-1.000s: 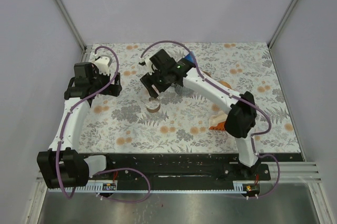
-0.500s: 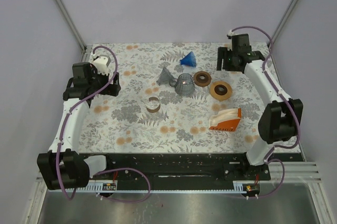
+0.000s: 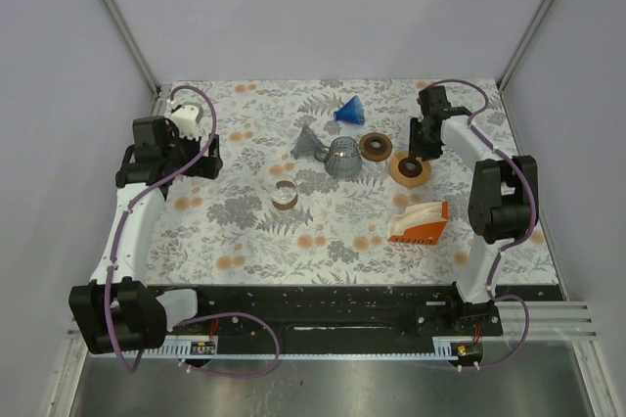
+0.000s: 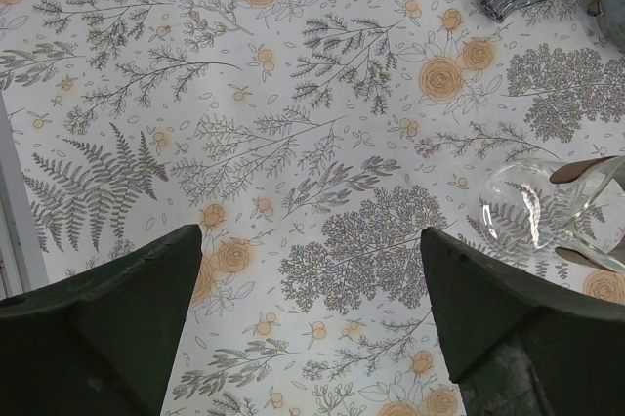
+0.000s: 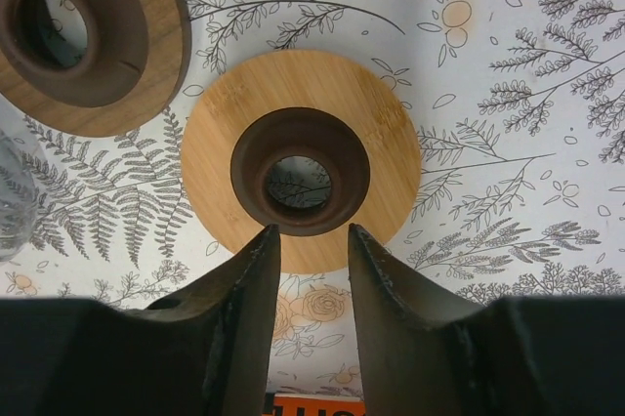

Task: Place the coffee filter in the dripper

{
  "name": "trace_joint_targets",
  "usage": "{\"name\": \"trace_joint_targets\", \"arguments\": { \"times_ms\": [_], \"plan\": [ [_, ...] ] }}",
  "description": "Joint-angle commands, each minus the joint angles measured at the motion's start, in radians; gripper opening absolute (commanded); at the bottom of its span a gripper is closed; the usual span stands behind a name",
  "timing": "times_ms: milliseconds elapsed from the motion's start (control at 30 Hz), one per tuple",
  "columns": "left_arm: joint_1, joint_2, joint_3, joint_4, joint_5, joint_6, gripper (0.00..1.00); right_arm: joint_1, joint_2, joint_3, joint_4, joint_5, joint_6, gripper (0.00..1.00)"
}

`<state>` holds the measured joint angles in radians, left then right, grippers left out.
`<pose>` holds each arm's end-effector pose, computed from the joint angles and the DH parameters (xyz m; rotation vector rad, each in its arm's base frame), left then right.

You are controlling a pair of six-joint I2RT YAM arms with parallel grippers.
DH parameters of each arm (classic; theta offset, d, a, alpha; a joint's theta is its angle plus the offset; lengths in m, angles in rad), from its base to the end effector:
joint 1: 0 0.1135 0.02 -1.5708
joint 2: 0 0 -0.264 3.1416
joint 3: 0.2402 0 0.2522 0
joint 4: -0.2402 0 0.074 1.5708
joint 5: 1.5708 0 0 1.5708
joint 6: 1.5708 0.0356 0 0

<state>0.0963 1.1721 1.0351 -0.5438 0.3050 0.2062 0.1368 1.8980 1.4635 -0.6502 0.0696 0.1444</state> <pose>0.2521 0.0136 0.3148 0.2837 2.2023 -0.1774 0.4000 0.0526 0.2180 0.0330 2.6507 0.0007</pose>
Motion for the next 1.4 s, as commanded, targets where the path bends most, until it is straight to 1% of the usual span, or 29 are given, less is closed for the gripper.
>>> {"name": "trace_joint_targets", "arguments": {
  "times_ms": [0,167,267,367,400,433,533,567,667,767,967,1067,1167,1233,1300,1367],
  "plan": [
    [0.010,-0.019,0.014,0.022,0.006,0.006,0.97,-0.013,0.035,0.027,0.020,0.048,-0.005,0.40],
    [0.011,-0.017,0.011,0.022,0.009,0.006,0.97,-0.014,0.110,0.086,-0.015,0.013,-0.016,0.44],
    [0.016,-0.019,0.013,0.022,0.009,0.006,0.97,-0.013,0.133,0.087,-0.017,-0.002,-0.014,0.45],
    [0.017,-0.017,0.011,0.022,0.011,0.006,0.97,-0.014,0.170,0.096,-0.019,-0.001,-0.016,0.43],
    [0.019,-0.014,0.014,0.022,0.013,0.004,0.97,-0.013,0.183,0.103,-0.020,-0.001,-0.019,0.41],
    [0.019,-0.012,0.014,0.022,0.014,0.004,0.97,-0.014,0.194,0.110,-0.028,-0.001,-0.019,0.35],
    [0.017,-0.014,0.014,0.022,0.014,0.004,0.97,-0.014,0.211,0.124,-0.042,-0.011,-0.025,0.07],
    [0.020,-0.015,0.014,0.022,0.014,0.004,0.97,-0.014,0.207,0.123,-0.042,-0.007,-0.025,0.01],
    [0.020,-0.014,0.016,0.021,0.019,0.004,0.97,-0.013,0.155,0.118,-0.039,0.024,-0.025,0.00],
    [0.020,-0.011,0.016,0.013,0.029,0.006,0.97,-0.013,0.067,0.118,-0.023,0.059,-0.031,0.00],
    [0.022,-0.012,0.043,-0.010,0.062,0.015,0.97,-0.013,-0.166,0.066,0.082,0.044,-0.034,0.00],
    [0.020,-0.011,0.078,-0.048,0.104,0.018,0.96,0.012,-0.264,0.051,0.116,0.059,-0.035,0.00],
    [0.019,-0.012,0.134,-0.100,0.190,0.013,0.95,0.087,-0.338,0.072,0.129,0.120,-0.078,0.00],
    [0.008,-0.017,0.176,-0.136,0.255,-0.007,0.95,0.176,-0.373,0.084,0.150,0.160,-0.106,0.00],
    [-0.016,-0.026,0.224,-0.156,0.311,-0.034,0.95,0.265,-0.396,0.098,0.190,0.161,-0.123,0.00],
    [-0.056,-0.038,0.262,-0.162,0.379,-0.063,0.95,0.351,-0.398,0.113,0.217,0.130,-0.135,0.00]
  ]
}}
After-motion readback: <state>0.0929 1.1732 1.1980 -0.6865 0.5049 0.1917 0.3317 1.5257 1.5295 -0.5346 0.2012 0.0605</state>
